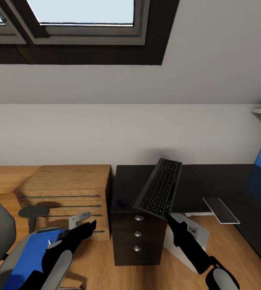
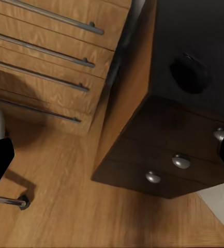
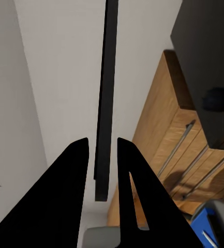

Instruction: In the bedroom, organize the workspace by keeping the computer under the desk, ensuring the monitor is on the desk, placing the keyboard on the desk next to the monitor, placing the mouse on the desk next to the keyboard, moving the folder from the swivel chair onto the desk next to the mouse, stacking the notebook on top of the folder with the pen on top of the notebook, and positioning the swivel chair next to the desk.

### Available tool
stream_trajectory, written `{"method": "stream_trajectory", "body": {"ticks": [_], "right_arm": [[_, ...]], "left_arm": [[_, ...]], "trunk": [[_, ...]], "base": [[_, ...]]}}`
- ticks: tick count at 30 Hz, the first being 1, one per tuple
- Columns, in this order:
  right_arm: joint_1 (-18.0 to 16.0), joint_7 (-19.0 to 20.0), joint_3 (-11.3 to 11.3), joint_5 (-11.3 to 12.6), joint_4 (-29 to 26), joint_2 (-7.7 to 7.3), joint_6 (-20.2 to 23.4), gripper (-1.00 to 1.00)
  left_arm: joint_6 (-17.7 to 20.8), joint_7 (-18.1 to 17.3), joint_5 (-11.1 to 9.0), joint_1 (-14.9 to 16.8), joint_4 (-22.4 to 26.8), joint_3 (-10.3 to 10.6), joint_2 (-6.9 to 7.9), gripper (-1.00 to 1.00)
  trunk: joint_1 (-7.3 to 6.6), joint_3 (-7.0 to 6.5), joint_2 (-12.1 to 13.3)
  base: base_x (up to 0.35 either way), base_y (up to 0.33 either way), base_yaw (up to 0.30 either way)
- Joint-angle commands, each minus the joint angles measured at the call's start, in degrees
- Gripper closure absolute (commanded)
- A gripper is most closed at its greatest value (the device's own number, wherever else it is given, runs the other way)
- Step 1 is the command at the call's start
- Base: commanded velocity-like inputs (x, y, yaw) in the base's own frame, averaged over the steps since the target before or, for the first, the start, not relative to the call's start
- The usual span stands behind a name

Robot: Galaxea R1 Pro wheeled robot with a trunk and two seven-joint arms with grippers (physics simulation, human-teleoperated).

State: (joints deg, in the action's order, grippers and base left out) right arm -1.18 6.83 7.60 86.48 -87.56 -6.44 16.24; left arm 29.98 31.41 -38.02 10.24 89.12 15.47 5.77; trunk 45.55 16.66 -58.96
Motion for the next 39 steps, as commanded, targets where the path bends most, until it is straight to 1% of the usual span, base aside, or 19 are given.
{"method": "stream_trajectory", "body": {"ticks": [1, 7, 23, 24, 25, 35, 39], "right_arm": [[-0.1, 0.2, 0.0, 0.5, 0.0, -0.02, 0.1, 1.00], [-0.1, 0.2, 0.0, 0.5, 0.1, 0.02, 0.0, 1.00], [-0.1, 0.1, 0.0, 0.5, 0.1, 0.03, 0.0, 1.00], [0.0, 0.1, 0.0, 0.5, 0.0, 0.03, -0.1, 1.00], [0.0, 0.1, 0.0, 0.5, 0.0, 0.03, -0.1, 1.00], [0.0, 0.1, 0.1, 0.5, 0.0, 0.10, -0.1, 1.00], [0.0, 0.1, 0.1, 0.5, 0.1, 0.13, -0.1, 1.00]], "left_arm": [[0.0, 0.6, -0.5, 0.0, 0.1, 0.3, 0.07, -1.00], [0.0, 0.6, -0.4, 0.0, 0.1, 1.2, 0.10, -1.00], [-0.1, 0.6, -0.3, 0.0, 0.2, 1.3, 0.12, -1.00], [-0.3, 0.6, -0.2, -1.1, 1.7, 1.3, 0.12, -1.00], [-0.5, 0.5, -0.2, -3.5, 3.4, 1.5, 0.12, -1.00], [-0.1, 0.6, -0.3, -4.0, 3.7, 1.8, 0.04, -1.00], [-0.1, 0.6, -0.3, -4.0, 3.7, 1.9, 0.04, -1.00]], "trunk": [[0.00, 0.07, -0.1], [0.00, 0.07, -0.1], [0.00, 0.07, -0.1], [0.00, 0.07, -0.1], [0.00, 0.07, -0.1], [0.00, 0.07, -0.1], [0.00, 0.07, -0.1]], "base": [[0.000, 0.000, -0.220], [0.000, 0.000, -0.249], [0.000, 0.000, -0.267], [0.000, 0.000, -0.269], [0.000, 0.000, -0.269], [0.000, 0.001, -0.270], [0.000, 0.109, -0.271]]}}
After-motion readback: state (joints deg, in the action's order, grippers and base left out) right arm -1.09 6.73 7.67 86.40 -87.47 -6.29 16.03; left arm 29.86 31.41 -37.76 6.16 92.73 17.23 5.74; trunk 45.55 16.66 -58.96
